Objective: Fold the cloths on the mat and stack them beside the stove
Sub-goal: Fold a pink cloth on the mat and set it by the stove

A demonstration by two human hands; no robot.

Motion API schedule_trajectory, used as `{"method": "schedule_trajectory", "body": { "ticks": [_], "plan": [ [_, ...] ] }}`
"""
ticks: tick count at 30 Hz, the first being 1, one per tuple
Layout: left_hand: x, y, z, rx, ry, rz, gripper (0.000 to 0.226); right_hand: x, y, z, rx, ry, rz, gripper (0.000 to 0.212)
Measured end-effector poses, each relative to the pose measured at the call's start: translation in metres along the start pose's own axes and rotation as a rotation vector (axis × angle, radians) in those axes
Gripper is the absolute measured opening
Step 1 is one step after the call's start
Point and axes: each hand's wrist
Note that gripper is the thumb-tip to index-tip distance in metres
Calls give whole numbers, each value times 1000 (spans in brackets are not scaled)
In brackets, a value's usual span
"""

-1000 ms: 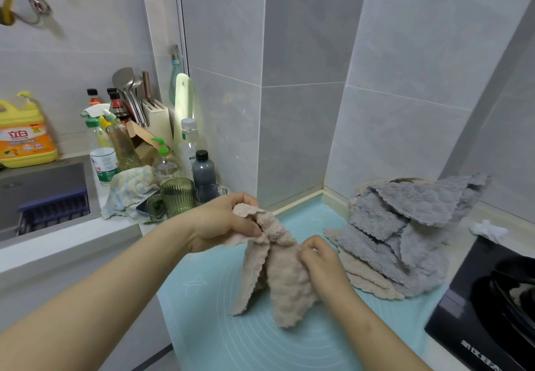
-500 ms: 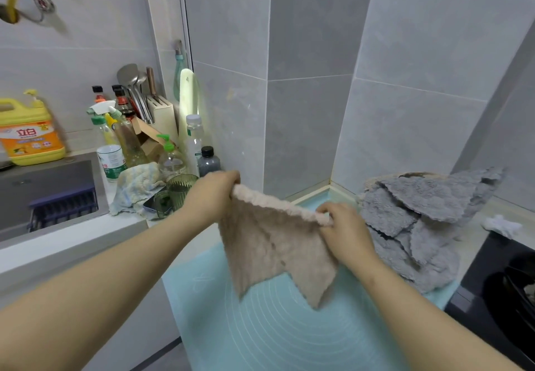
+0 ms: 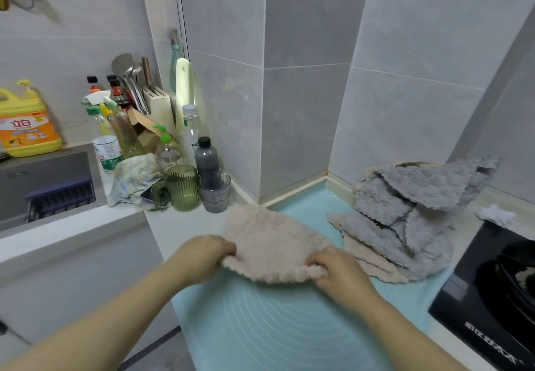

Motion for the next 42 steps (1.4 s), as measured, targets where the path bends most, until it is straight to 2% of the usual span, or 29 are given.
{"method": "schedule_trajectory", "body": {
  "ticks": [4, 7, 9, 11, 14, 16, 17, 19, 21, 23, 24, 25, 28, 31, 33, 37, 40, 42],
  "plan": [
    [20, 34, 7, 26, -27, -263, 18, 21, 22, 6, -97, 90, -288, 14],
    [25, 38, 13, 30, -41, -348, 15, 28, 30, 10, -135, 129, -454, 27],
    [27, 37, 16, 45, -36, -404, 17, 31, 31, 9, -181, 159, -562, 24],
    [29, 36, 18, 69, -43, -494, 19, 30, 31, 9, -211, 168, -629, 22],
    [26, 32, 16, 203, -143, -715, 10, 27, 28, 9, -235, 188, -700, 41],
    [21, 24, 13, 357, -254, -836, 17, 24, 25, 5, -290, 266, -670, 46],
    [18, 21, 10, 438, -311, -833, 25, 23, 24, 2, -345, 318, -589, 44],
    [10, 17, 6, 600, -435, -706, 35, 17, 25, 1, -389, 367, -299, 37],
    [-1, 17, 4, 630, -506, -423, 25, 6, 27, 4, -308, 378, -5, 30],
    [-12, 24, 0, 540, -557, -136, 17, -7, 32, 11, -224, 399, 157, 17],
    [-17, 28, -2, 534, -601, -54, 21, -14, 36, 16, -172, 421, 174, 16],
    [-21, 32, -4, 547, -645, -16, 28, -20, 40, 21, -110, 456, 141, 25],
    [-30, 44, -9, 531, -718, -35, 46, -37, 48, 29, -41, 597, -24, 47],
    [-36, 54, -11, 477, -778, -54, 49, -50, 56, 30, -1, 660, -88, 46],
    [-38, 61, -12, 449, -816, -55, 42, -53, 62, 27, -4, 618, -54, 36],
    [-40, 69, -14, 422, -824, -42, 35, -48, 69, 19, 15, 380, 48, 25],
    [-42, 71, -17, 371, -808, 25, 13, -42, 74, 14, -34, 254, 3, 32],
    [-44, 73, -19, 344, -799, 44, 9, -41, 76, 15, -27, 199, -36, 39]
  ]
}}
Point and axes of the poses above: each hand's wrist, its own x-axis away from the middle knuckle, its own y-axis out of the palm, z = x × y, and after that the axes turned 8 degrees about z, right-handed
